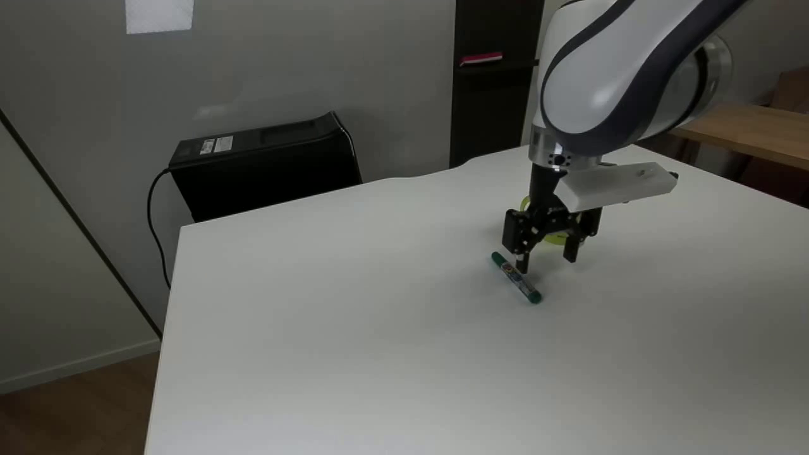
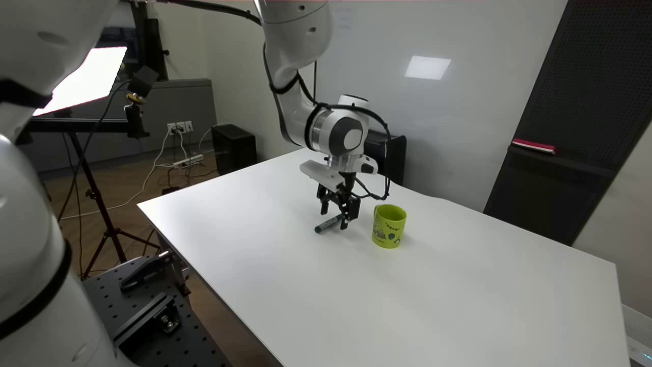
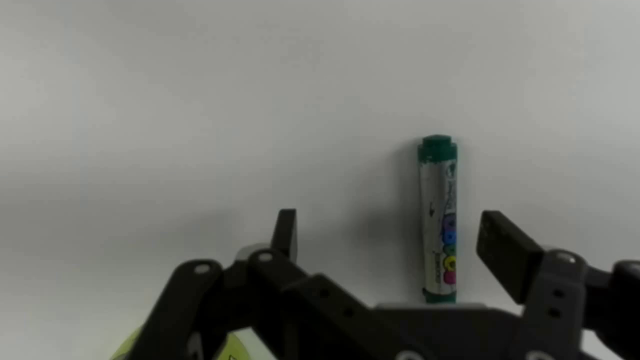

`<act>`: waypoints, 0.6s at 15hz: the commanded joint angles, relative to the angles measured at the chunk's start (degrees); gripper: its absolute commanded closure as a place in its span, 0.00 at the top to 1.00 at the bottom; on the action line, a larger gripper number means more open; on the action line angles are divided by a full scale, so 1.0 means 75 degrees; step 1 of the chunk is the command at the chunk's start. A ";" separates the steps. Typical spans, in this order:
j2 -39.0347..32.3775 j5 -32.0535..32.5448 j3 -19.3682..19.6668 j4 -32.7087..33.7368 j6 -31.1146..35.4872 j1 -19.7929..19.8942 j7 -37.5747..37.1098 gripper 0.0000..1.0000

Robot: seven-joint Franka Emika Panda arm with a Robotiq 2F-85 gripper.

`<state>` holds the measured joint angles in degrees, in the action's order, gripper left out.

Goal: Take the marker out of the cup and place it on the table

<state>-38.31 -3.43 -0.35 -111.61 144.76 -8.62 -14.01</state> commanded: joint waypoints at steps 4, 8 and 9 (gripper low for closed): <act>0.0538 -0.0227 -0.0141 0.0361 -0.0651 0.0280 0.0109 1.00; 0.0554 -0.0344 -0.0287 0.0384 -0.1058 0.0392 0.0547 1.00; 0.0598 -0.0396 -0.0355 0.0395 -0.1185 0.0464 0.0675 1.00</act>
